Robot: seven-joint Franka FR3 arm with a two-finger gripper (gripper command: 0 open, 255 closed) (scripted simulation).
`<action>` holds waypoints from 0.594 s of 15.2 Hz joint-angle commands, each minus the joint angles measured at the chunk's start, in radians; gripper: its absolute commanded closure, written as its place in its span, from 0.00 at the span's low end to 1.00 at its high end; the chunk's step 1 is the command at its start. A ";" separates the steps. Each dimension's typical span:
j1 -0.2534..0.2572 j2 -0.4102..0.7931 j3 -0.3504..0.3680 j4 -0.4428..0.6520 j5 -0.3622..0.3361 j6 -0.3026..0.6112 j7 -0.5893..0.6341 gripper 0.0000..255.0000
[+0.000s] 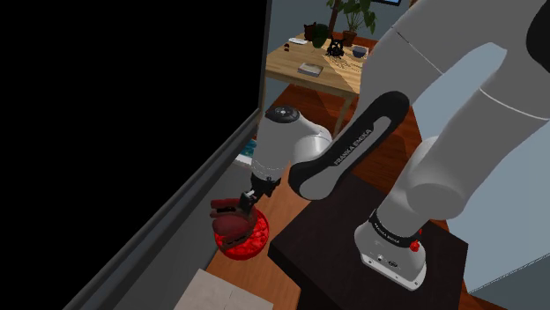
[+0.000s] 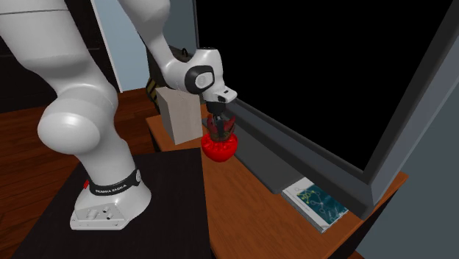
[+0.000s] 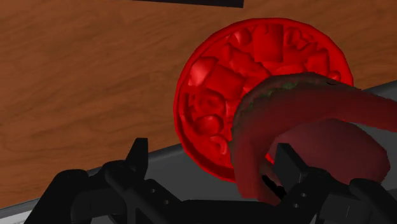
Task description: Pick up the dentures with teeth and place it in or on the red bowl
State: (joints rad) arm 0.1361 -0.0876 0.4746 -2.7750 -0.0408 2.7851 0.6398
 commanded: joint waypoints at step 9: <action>0.051 -0.128 -0.025 -0.005 0.132 -0.115 -0.093 0.00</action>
State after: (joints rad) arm 0.1873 -0.2151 0.4492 -2.7799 0.0910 2.6704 0.5472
